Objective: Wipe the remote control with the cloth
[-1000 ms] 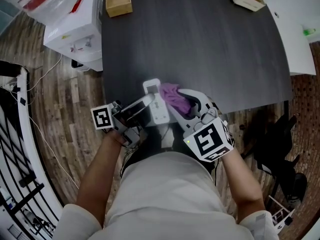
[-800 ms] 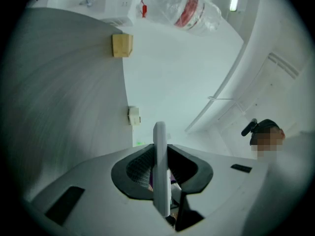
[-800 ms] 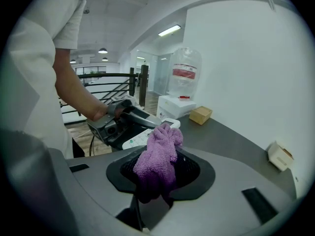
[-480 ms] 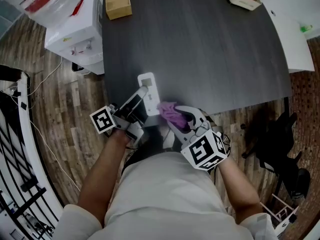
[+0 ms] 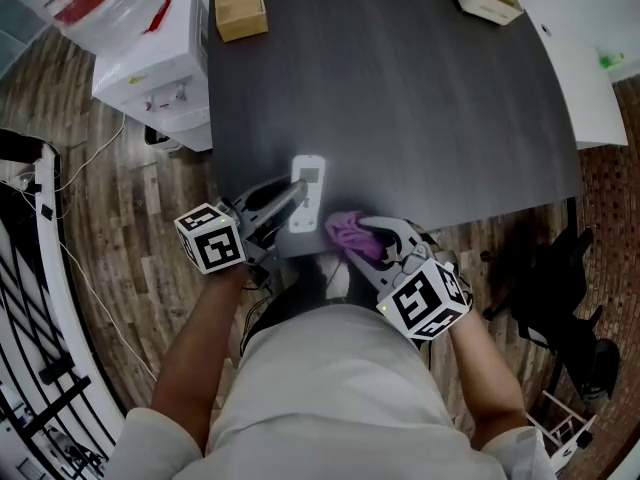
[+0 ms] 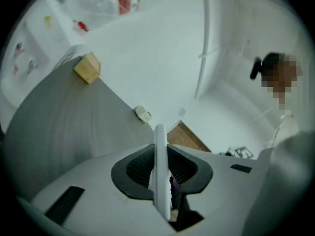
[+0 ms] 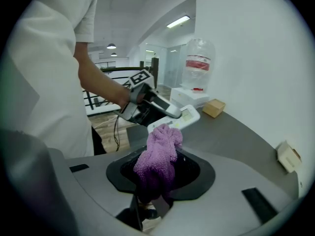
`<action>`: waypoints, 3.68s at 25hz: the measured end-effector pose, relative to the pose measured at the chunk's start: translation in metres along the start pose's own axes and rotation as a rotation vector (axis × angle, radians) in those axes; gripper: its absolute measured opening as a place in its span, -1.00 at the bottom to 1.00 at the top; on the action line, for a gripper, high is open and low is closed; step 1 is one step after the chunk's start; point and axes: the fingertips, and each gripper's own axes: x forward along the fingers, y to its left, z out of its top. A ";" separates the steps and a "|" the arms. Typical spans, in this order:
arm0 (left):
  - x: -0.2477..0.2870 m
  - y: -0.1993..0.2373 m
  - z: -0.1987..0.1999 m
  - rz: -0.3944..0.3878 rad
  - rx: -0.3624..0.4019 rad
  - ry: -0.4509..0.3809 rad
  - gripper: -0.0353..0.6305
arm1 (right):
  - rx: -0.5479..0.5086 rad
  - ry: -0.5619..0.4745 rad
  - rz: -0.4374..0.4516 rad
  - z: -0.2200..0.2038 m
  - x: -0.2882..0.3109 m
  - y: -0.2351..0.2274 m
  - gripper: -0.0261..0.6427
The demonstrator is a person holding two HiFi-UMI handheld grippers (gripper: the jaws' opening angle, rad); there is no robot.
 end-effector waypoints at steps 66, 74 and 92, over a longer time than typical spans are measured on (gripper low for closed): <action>0.029 0.080 -0.038 0.190 -0.522 -0.026 -0.66 | -0.008 0.216 0.077 -0.059 0.066 0.017 -0.53; 0.027 0.078 -0.038 0.172 -0.534 -0.006 -0.66 | 0.149 0.241 -0.103 -0.079 0.056 -0.018 -0.53; 0.043 0.081 -0.101 0.453 0.518 0.716 -0.65 | 0.274 0.172 -0.294 -0.062 0.074 -0.079 -0.53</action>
